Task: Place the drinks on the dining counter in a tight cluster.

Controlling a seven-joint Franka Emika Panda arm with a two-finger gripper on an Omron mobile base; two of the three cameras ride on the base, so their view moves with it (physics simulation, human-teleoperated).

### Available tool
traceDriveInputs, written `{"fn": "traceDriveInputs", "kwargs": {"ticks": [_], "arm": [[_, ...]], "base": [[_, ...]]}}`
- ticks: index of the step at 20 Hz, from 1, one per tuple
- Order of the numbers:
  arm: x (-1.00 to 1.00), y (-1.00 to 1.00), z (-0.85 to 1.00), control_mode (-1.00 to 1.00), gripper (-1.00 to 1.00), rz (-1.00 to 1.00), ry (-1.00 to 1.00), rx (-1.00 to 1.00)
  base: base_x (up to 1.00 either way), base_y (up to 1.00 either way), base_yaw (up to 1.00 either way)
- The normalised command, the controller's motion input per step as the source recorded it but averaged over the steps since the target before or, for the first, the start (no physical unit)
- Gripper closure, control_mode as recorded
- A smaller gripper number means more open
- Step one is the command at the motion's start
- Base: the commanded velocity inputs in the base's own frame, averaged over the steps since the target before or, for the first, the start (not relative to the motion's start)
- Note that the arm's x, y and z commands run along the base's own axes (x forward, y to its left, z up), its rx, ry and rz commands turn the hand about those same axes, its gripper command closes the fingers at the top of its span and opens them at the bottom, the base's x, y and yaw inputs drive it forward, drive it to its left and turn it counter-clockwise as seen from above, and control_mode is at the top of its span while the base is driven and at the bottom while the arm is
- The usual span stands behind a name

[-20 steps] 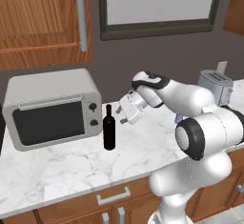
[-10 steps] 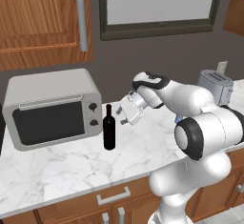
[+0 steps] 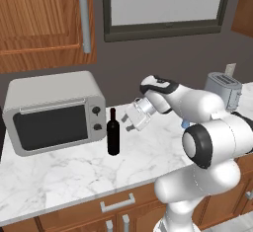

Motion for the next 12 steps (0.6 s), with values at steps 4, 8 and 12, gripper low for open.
{"fn": "traceDriveInputs", "kwargs": {"ticks": [4,8,12], "arm": [[-0.03,0.0,0.0,-1.0,-1.0,0.0,0.06,0.13],[0.0,0.0,-0.06,-1.0,-1.0,0.0,0.0,0.16],[0.1,0.0,-0.09,-1.0,-1.0,0.0,0.0,0.11]], "base": [[0.0,0.0,0.0],[0.0,0.0,0.0],[0.0,0.0,0.0]]}}
